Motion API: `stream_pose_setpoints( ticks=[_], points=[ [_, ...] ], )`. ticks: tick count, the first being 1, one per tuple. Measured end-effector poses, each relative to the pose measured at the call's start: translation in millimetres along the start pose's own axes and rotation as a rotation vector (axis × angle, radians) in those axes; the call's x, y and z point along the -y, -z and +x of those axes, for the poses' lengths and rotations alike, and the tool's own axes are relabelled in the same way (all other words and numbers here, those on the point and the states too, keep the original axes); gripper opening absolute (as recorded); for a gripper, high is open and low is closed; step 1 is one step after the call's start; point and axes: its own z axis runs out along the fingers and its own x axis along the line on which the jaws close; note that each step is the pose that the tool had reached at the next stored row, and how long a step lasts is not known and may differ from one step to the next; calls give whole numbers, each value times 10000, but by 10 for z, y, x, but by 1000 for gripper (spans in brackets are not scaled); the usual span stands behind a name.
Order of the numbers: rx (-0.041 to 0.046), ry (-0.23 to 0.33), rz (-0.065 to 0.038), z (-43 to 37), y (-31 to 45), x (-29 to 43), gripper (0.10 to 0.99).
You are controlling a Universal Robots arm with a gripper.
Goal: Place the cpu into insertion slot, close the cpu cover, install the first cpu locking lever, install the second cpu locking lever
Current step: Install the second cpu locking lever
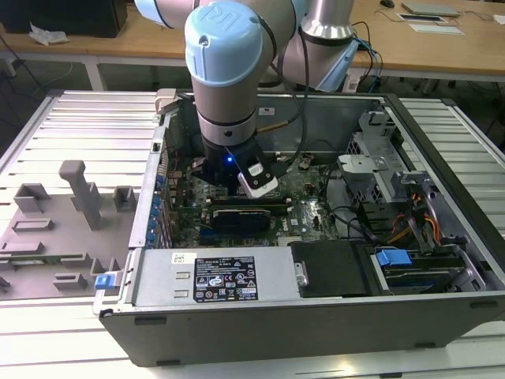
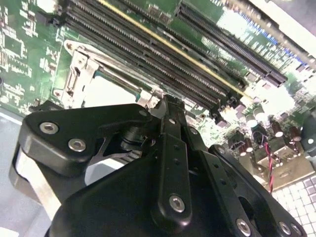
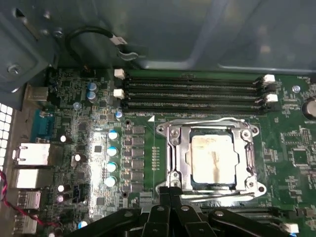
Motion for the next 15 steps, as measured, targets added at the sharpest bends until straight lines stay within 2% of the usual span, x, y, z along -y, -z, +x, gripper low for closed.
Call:
stream_pose_setpoints(
  ticks=[3, 5, 7, 11, 13, 14, 15],
  points=[
    [1, -9, 2, -83, -4, 2, 106],
    [1, -11, 3, -196, -10, 4, 106],
    [0, -11, 3, -255, -14, 5, 106],
    [1, -10, 28, -268, -32, -69, 106],
    [-2, -4, 135, -269, -49, -144, 106],
    [-4, 0, 220, -270, -59, -184, 106],
    [-9, 7, 348, -270, -67, -223, 106]
  ],
)
